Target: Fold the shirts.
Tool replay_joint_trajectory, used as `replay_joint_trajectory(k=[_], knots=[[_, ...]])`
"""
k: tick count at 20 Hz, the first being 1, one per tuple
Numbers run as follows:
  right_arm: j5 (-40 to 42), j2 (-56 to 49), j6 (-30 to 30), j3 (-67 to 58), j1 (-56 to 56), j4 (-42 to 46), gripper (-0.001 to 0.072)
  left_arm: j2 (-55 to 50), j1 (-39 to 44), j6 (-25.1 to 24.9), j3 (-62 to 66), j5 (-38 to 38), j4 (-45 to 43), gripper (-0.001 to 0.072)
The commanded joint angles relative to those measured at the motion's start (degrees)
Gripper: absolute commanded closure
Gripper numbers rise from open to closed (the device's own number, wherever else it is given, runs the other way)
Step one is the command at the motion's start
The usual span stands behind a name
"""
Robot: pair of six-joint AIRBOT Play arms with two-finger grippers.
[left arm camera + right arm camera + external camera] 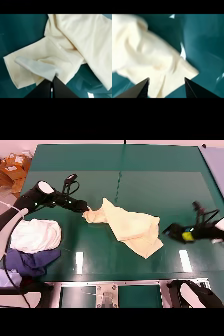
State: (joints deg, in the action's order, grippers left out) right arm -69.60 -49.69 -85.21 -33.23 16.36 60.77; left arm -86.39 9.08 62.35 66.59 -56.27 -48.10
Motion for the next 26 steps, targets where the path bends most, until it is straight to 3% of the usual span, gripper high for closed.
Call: replay_joint_trajectory(k=[1, 7, 8, 9, 10, 11, 15, 20, 23, 26], knots=[[4.7, 2.1, -1.4, 12.5, -6.8, -7.1, 0.0198, 0.0, 0.0, -0.1, 0.1, -1.4, 0.1, 0.0689], [13.6, -4.9, -1.0, 15.7, -21.5, -17.0, 0.0216, 0.0, 0.0, 0.0, 0.1, -2.9, 0.1, 0.0689], [13.7, -6.4, 0.2, 15.2, -23.4, -18.5, 0.0293, 0.0, 0.0, 0.1, 0.1, -2.9, 0.1, 0.0689], [13.7, -7.5, 1.7, 14.8, -25.0, -20.1, 0.0434, 0.0, 0.0, 0.1, 0.1, -3.0, 0.0, 0.0689], [13.7, -7.9, 3.5, 14.1, -26.1, -21.8, 0.0623, 0.0, 0.0, 0.1, 0.1, -3.0, 0.0, 0.0689], [12.9, -7.7, 5.3, 12.9, -26.4, -24.0, 0.0699, 0.0, 0.0, 0.2, 0.1, -3.0, -0.4, 0.0689], [4.5, -2.5, 7.7, -3.1, -20.2, -25.6, 0.0700, 3.3, -4.4, 3.3, 0.1, -4.7, -4.8, 0.0689], [5.9, 5.7, 7.7, -24.1, 5.0, -24.7, 0.0700, 10.6, -18.0, 3.0, 0.1, -9.0, -5.9, 0.0689], [6.0, 5.9, 7.2, -27.2, 20.0, -24.7, 0.0700, 12.7, -22.9, 1.3, 0.1, -10.4, -5.7, 0.0689], [8.7, 5.4, 7.2, -23.7, 24.5, -22.9, 0.0700, 13.0, -23.4, 0.1, 2.1, -10.6, -5.2, 0.0689]])
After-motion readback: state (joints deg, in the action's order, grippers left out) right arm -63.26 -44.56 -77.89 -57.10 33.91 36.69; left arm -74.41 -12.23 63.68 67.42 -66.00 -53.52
